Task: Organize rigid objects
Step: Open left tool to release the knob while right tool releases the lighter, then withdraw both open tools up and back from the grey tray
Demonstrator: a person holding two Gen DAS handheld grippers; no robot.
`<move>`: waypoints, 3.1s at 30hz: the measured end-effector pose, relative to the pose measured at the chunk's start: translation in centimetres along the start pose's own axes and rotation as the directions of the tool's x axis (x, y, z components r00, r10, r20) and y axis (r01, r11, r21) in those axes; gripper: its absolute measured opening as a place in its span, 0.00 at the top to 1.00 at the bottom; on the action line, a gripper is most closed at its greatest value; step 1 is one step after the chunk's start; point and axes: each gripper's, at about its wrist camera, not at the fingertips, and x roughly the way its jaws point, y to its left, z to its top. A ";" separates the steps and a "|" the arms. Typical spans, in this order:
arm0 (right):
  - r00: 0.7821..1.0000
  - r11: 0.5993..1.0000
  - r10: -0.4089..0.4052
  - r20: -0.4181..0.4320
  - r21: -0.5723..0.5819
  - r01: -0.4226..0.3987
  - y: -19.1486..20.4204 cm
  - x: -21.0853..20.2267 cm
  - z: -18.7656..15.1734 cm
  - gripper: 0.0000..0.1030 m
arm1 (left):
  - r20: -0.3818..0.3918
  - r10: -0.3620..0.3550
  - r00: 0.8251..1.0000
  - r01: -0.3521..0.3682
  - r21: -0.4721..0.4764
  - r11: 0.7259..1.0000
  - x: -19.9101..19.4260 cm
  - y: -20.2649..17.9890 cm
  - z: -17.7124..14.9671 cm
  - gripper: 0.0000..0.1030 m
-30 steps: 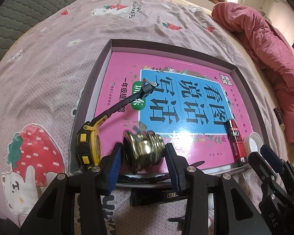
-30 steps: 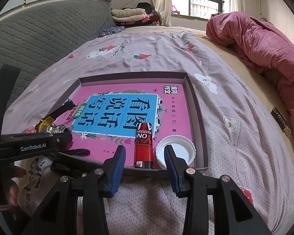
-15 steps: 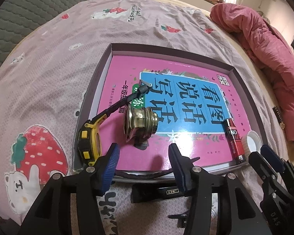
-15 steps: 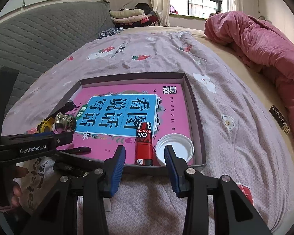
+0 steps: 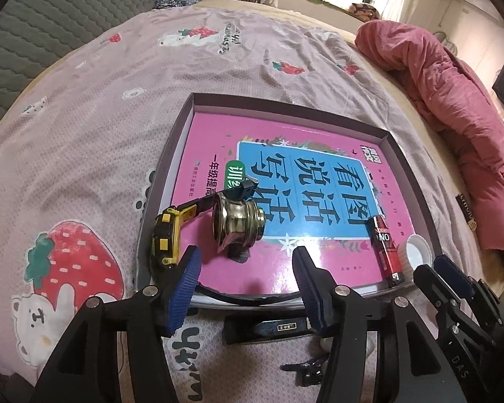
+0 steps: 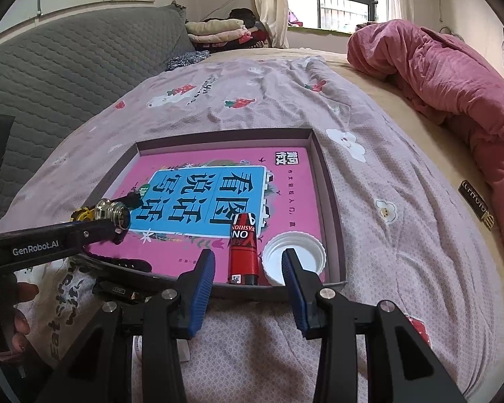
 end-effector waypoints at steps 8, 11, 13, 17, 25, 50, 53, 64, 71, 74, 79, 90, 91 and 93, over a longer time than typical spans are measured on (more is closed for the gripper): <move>1.000 1.000 -0.003 0.006 0.007 0.003 -0.1 -0.2 -0.2 0.54 | 0.038 -0.022 0.999 0.022 0.012 1.000 -1.5 -0.3 0.0 0.40; 1.000 1.000 -0.005 0.007 0.006 0.005 -0.2 -0.3 -0.1 0.54 | 0.049 -0.025 0.999 0.025 0.011 1.000 -1.9 -0.3 0.0 0.40; 1.000 1.000 -0.005 0.007 0.006 0.005 -0.2 -0.3 -0.1 0.53 | 0.052 -0.025 0.998 0.025 0.011 1.000 -2.2 -0.2 -0.2 0.40; 1.000 1.000 -0.006 0.010 0.010 0.006 -0.3 -0.5 -0.1 0.53 | 0.060 -0.032 0.998 0.031 0.016 0.999 -2.6 -0.3 -0.5 0.39; 1.000 1.000 -0.009 0.025 0.011 0.009 -0.4 -1.2 -0.2 0.53 | 0.087 -0.025 0.996 0.024 0.021 1.000 -3.7 0.0 -0.8 0.33; 0.998 0.999 0.018 0.057 0.027 -0.019 -0.6 -3.3 -0.7 0.44 | 0.083 -0.019 0.996 0.015 0.050 0.999 -5.5 0.0 -2.6 0.33; 0.998 0.999 0.027 0.065 0.035 -0.030 -0.7 -3.6 -0.7 0.44 | 0.081 -0.019 0.997 0.015 0.049 0.999 -5.6 0.1 -2.8 0.33; 0.996 0.998 0.055 0.064 0.031 -0.057 -0.4 -4.2 -1.0 0.42 | 0.085 -0.028 0.996 0.022 0.073 0.997 -6.1 -0.4 -3.4 0.32; 0.996 0.998 0.066 0.052 0.017 -0.067 0.1 -4.2 -1.4 0.39 | 0.069 -0.032 0.997 0.027 0.076 0.997 -6.0 -0.2 -3.8 0.32; 0.996 0.998 0.068 0.052 0.013 -0.068 0.2 -4.3 -1.4 0.39 | 0.065 -0.031 0.997 0.026 0.076 0.997 -6.0 -0.2 -3.8 0.32; 0.996 0.997 0.071 0.049 0.013 -0.072 0.2 -4.3 -1.5 0.39 | 0.058 -0.035 0.998 0.030 0.084 0.996 -6.1 -0.3 -4.1 0.32; 0.995 0.995 0.095 0.023 -0.022 -0.094 1.2 -4.6 -2.2 0.39 | 0.015 -0.036 0.999 0.034 0.113 0.993 -5.8 -0.5 -5.2 0.32; 0.995 0.995 0.097 0.018 -0.028 -0.096 1.4 -4.6 -2.4 0.39 | 0.013 -0.035 0.999 0.033 0.115 0.993 -5.8 -0.5 -5.2 0.32; 0.995 0.994 0.102 0.010 -0.035 -0.102 1.6 -4.6 -2.6 0.39 | 0.007 -0.031 1.000 0.030 0.121 0.992 -5.7 -0.5 -5.4 0.32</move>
